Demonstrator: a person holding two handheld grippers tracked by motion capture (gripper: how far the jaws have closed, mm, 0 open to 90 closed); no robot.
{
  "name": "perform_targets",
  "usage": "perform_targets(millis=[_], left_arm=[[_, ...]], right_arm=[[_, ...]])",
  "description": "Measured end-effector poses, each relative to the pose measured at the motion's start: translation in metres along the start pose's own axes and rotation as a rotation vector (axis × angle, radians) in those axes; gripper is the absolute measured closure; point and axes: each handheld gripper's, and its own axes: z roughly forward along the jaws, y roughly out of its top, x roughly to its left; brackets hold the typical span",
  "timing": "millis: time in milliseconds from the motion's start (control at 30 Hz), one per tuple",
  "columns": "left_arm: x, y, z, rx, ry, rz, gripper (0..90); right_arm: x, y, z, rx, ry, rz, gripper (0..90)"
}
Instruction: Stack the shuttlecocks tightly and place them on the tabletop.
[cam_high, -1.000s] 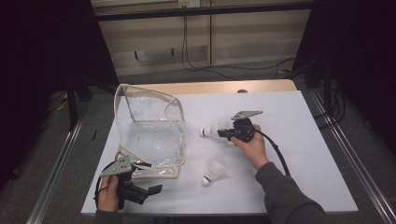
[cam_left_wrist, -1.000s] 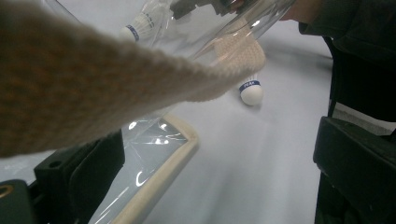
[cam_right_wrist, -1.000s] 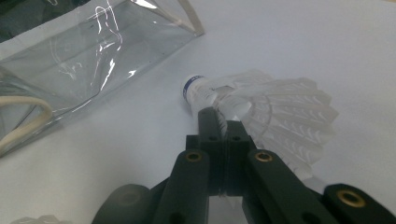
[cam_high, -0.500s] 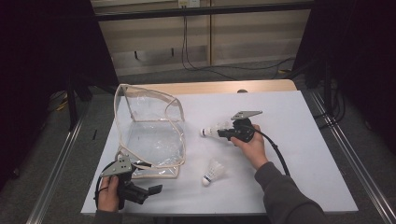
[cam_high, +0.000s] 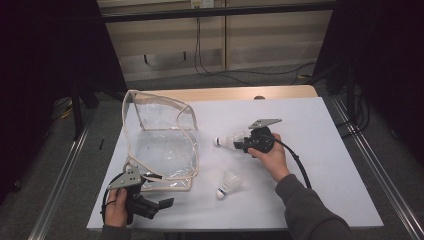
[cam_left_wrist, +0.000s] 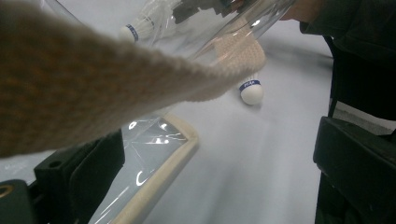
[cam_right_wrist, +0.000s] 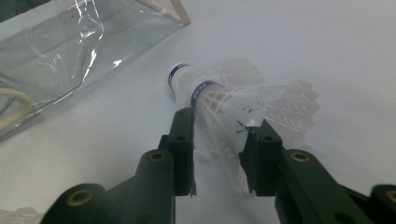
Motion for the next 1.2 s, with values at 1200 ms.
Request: perform_targets(millis=[1200], left_arm=[[0.0, 0.0, 0.0, 0.001, 0.003, 0.0, 2.1]], right_arm=[[-0.001, -0.013, -0.01, 0.023, 0.029, -0.029, 84.7]])
